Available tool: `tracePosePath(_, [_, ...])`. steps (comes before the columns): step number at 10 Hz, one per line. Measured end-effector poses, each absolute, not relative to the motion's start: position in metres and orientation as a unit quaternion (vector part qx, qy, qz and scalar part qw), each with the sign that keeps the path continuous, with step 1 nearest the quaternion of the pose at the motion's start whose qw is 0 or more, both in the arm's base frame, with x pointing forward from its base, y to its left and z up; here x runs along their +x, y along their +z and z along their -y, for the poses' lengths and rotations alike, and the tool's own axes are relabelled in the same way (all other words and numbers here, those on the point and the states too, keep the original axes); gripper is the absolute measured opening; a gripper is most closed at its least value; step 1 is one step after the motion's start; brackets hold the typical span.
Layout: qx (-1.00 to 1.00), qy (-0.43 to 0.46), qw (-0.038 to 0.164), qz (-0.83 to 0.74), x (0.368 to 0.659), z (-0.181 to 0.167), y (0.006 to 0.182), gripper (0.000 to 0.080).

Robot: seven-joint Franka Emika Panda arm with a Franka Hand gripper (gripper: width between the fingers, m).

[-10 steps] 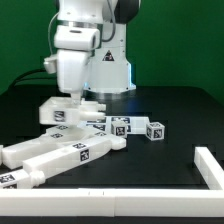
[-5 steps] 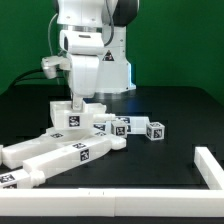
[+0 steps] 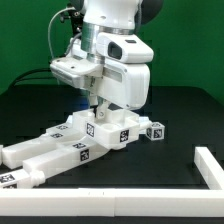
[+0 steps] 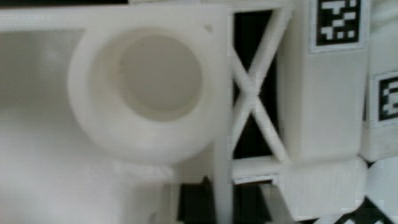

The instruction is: Assemble chair

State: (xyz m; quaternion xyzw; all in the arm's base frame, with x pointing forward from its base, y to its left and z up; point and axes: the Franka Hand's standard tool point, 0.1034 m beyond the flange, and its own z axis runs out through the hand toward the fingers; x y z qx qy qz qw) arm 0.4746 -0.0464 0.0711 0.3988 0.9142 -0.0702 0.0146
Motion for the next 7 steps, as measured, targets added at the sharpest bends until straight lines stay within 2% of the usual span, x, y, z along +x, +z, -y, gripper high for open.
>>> tracePosePath(3, [0.336,-0.072,0.008,-0.939,0.474,0.047,0.07,0.0029])
tracePosePath(4, [0.273,-0.087,-0.015,-0.958,0.481,0.04,0.07,0.0029])
tracePosePath(5, [0.232,-0.104,-0.037,-0.967,0.505,0.022,0.071,0.0029])
tracePosePath(6, [0.169,-0.105,-0.043,-0.979,0.536,0.004,0.071,0.0029])
tracePosePath(7, [0.102,-0.098,-0.038,-0.989,0.547,0.002,0.072,0.0029])
